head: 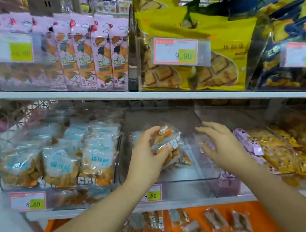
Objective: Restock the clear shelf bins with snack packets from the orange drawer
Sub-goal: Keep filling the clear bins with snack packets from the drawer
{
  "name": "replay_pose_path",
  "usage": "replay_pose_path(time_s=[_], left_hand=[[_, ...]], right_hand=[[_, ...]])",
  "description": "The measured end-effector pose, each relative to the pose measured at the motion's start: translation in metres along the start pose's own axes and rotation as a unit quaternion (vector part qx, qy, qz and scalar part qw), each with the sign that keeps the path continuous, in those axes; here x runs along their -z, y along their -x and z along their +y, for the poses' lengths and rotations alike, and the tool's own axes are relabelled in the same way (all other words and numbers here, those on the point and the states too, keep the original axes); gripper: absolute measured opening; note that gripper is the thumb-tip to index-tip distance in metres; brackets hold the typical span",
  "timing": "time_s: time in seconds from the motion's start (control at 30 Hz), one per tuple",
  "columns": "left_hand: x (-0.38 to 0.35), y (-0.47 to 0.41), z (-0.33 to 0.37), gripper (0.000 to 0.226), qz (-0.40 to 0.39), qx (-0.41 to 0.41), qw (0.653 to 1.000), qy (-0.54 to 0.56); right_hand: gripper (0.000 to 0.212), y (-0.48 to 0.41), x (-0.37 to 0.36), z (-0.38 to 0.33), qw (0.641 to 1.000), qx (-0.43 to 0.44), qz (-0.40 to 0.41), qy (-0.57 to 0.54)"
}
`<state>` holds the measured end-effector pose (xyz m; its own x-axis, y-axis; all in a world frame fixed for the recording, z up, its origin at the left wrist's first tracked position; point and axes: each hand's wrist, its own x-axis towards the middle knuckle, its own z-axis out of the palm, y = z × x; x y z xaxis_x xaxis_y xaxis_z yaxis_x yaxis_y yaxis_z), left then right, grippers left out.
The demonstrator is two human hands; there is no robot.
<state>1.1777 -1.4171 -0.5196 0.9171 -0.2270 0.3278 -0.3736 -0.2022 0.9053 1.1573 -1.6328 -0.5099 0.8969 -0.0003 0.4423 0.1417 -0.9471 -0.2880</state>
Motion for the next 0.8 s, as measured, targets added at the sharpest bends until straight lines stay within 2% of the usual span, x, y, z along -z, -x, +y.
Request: replay_pose_path(time_s=[0.07, 0.17, 0.37, 0.47, 0.57, 0.7, 0.8], left_hand=[[-0.016, -0.006, -0.004, 0.046, -0.027, 0.005, 1.000, -0.008], [-0.041, -0.014, -0.008, 0.049, -0.069, 0.007, 0.997, -0.017], [-0.062, -0.024, -0.011, 0.053, -0.112, 0.026, 0.993, -0.010], [-0.058, -0.024, -0.009, 0.050, -0.136, 0.052, 0.989, 0.028], [-0.055, -0.025, -0.009, 0.035, -0.130, 0.066, 0.988, 0.059], [-0.052, -0.021, -0.002, 0.019, -0.101, 0.126, 0.973, 0.167], [-0.044, -0.018, 0.009, 0.030, -0.098, 0.153, 0.942, 0.282]], right_hand=[[0.041, 0.017, -0.001, 0.003, 0.999, -0.022, -0.036, -0.013], [0.039, 0.037, -0.002, 0.004, 0.998, -0.033, -0.034, -0.041], [0.061, 0.062, -0.004, -0.003, 0.990, -0.089, 0.005, -0.107], [0.069, 0.062, -0.008, -0.005, 0.985, -0.103, 0.002, -0.136], [0.068, 0.061, -0.012, -0.008, 0.982, -0.115, 0.000, -0.152], [0.074, 0.061, -0.012, -0.017, 0.977, -0.130, 0.040, -0.166], [0.077, 0.058, -0.003, -0.030, 0.956, -0.163, 0.086, -0.229]])
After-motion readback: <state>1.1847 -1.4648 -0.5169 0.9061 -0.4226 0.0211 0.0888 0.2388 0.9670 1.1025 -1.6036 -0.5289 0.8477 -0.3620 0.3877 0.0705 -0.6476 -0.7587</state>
